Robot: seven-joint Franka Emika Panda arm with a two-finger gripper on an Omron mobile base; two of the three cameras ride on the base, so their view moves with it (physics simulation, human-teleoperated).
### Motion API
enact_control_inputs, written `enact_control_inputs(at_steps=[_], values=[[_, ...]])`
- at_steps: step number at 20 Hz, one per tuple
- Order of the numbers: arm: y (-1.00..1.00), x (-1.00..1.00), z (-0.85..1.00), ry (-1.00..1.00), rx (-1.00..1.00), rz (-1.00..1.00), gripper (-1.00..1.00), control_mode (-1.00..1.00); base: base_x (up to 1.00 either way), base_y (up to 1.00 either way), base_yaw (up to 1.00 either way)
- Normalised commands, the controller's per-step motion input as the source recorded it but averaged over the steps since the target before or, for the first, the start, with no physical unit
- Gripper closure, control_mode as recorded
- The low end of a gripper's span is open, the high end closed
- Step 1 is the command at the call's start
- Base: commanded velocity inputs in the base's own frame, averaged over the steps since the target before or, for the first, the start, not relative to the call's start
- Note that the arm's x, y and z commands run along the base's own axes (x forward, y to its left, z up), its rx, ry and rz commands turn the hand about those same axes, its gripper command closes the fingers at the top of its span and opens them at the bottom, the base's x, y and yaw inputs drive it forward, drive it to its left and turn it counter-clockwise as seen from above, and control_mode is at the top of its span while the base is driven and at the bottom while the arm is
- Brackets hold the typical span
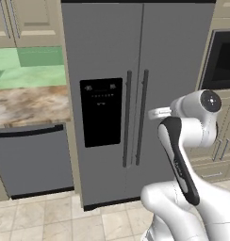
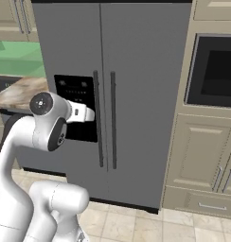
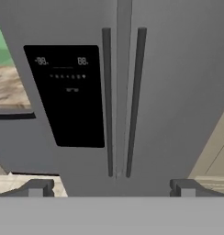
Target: Retrieve the banana and orange from the fridge and place them into the bowl on the dining table.
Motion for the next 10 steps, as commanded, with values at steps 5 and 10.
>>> enact_control_inputs(at_steps=[5, 10], values=[[0.0, 0.0, 0.06, 0.0, 0.0, -0.02, -1.0, -1.0, 0.0, 0.0, 0.0], [-0.02, 0.0, 0.0, 0.0, 0.0, -0.03, -1.0, -1.0, 0.0, 0.0, 0.0]])
